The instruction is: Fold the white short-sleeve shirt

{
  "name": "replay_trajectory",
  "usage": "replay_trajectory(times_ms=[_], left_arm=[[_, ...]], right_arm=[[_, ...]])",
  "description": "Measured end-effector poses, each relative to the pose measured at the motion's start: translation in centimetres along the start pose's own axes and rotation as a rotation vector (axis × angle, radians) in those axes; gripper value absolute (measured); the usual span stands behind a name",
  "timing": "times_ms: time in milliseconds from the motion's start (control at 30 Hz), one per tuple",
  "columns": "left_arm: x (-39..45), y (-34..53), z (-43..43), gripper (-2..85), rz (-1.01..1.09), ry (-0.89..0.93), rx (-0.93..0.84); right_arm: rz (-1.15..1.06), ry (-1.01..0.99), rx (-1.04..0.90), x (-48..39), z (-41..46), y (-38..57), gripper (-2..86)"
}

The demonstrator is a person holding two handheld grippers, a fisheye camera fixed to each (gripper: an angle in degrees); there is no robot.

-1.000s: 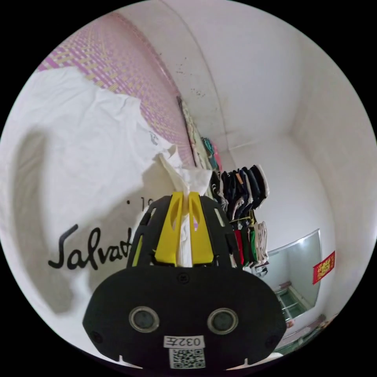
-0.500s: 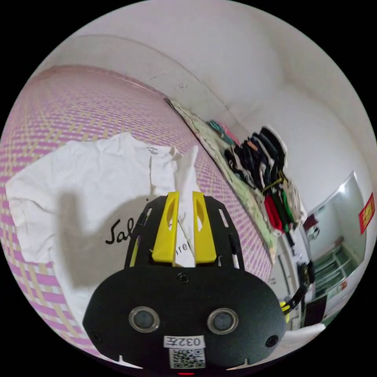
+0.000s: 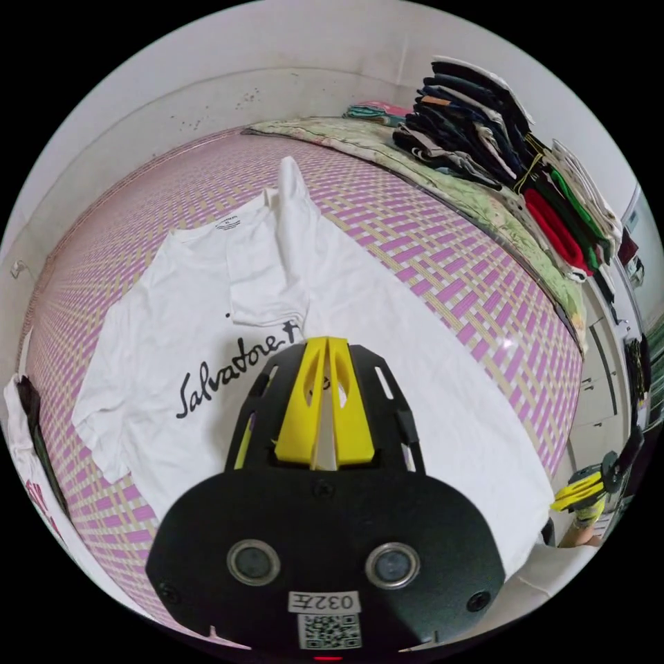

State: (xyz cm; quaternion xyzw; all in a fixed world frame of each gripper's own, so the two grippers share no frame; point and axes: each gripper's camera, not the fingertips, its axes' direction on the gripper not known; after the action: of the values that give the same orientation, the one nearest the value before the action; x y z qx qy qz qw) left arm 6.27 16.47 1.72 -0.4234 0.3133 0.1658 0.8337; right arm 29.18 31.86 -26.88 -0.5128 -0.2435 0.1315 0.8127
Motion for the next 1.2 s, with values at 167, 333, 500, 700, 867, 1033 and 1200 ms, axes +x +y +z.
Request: replay_trajectory(times_ms=[167,333,500,700,867,1033,1200], left_arm=[[0.4,0.7,-1.0,-0.9,0.008,-0.047,0.028],[-3.4,2.0,-2.6,-0.9,-0.114,0.112,0.150],[-11.9,4.9,-3.0,-0.9,-0.361,0.488,0.382],[-18.6,8.1,-1.2,-0.9,-0.659,0.563,0.403],[-20.3,8.0,-1.1,-0.9,-0.661,0.617,0.398],[-21.5,8.1,-1.4,-0.9,-0.657,0.626,0.410],[-22.6,8.0,-1.4,-0.9,-0.662,0.648,0.415]], right_arm=[[-0.006,-0.025,0.203,-1.8,-3.1,-2.1,-1.0],[-0.216,0.026,0.271,-6.4,-3.9,-11.5,-0.8],[-0.468,0.121,0.251,-13.0,-0.2,-25.6,-0.1],[-0.403,0.338,0.019,-14.1,12.2,-45.2,5.1],[-0.209,0.388,-0.100,-11.9,18.7,-54.1,10.7],[-0.172,0.469,-0.151,-11.5,20.9,-56.3,8.1],[-0.269,0.436,-0.078,-12.8,18.6,-56.0,0.0]])
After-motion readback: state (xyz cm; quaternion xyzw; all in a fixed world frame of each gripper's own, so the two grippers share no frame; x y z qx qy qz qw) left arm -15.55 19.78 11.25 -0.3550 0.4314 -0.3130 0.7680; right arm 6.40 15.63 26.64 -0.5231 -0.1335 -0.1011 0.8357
